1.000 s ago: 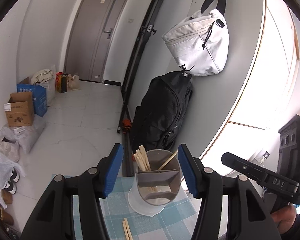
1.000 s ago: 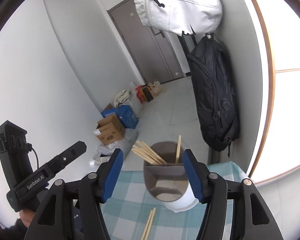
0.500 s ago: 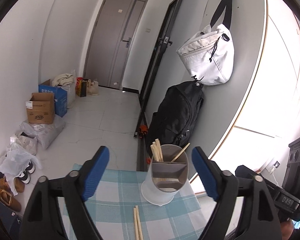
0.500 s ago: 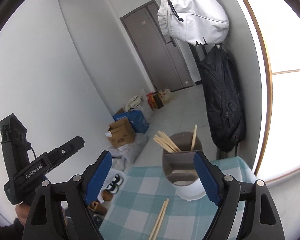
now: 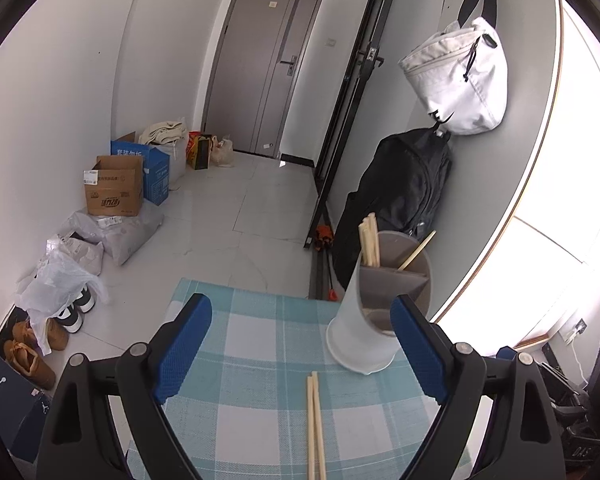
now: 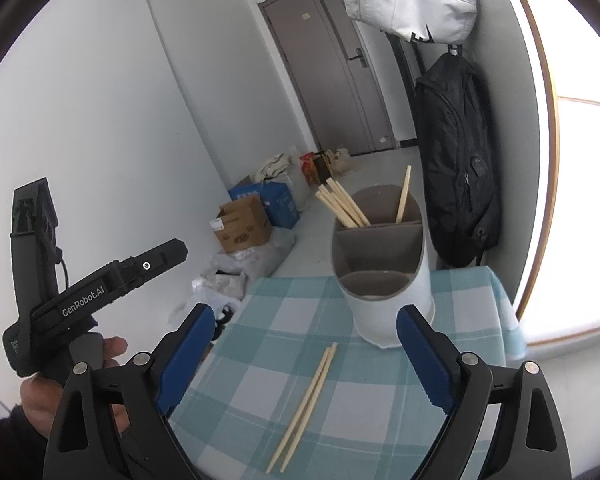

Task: Organize utensils
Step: 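Withdraw both grippers from the holder toward the last loose chopsticks, then grasp one of the two remaining chopsticks with the right gripper and lift it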

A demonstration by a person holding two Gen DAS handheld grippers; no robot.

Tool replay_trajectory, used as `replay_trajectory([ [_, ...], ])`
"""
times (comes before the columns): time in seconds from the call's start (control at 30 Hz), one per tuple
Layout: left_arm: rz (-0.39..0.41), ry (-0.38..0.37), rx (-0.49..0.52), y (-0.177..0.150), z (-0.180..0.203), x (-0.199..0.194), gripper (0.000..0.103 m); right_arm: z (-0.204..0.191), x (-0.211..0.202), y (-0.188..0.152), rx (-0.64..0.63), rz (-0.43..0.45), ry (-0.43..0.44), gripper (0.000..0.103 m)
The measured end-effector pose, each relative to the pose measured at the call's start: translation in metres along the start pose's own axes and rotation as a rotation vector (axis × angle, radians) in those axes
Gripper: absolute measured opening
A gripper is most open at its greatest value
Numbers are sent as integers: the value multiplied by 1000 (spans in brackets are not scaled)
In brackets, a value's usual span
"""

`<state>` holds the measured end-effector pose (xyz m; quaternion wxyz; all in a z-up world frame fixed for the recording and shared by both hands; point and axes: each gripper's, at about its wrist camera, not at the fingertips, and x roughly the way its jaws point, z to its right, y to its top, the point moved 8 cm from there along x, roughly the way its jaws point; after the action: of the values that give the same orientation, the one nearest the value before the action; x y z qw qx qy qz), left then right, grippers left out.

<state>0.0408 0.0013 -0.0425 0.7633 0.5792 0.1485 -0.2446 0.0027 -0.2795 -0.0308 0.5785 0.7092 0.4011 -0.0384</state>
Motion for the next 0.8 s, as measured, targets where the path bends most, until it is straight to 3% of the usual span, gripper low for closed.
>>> replay_trajectory([
  [0.33,-149,14,-52,-41,-27,34,88,6,43,-41,9,-157,-29,93],
  [0.6,-216,36,-52,-50,-39,46,88,11,83,-74,-4,-318,-80,92],
  [0.67,-235,49,-79,-52,-48,49,88,12,97,-85,1,-390,-82,83],
  [0.7,-246,49,-93,-53,-53,50,88,14,104,-92,5,-434,-86,74],
  [0.8,-251,80,-130,-51,-67,53,88,20,120,-101,28,-500,-103,68],
])
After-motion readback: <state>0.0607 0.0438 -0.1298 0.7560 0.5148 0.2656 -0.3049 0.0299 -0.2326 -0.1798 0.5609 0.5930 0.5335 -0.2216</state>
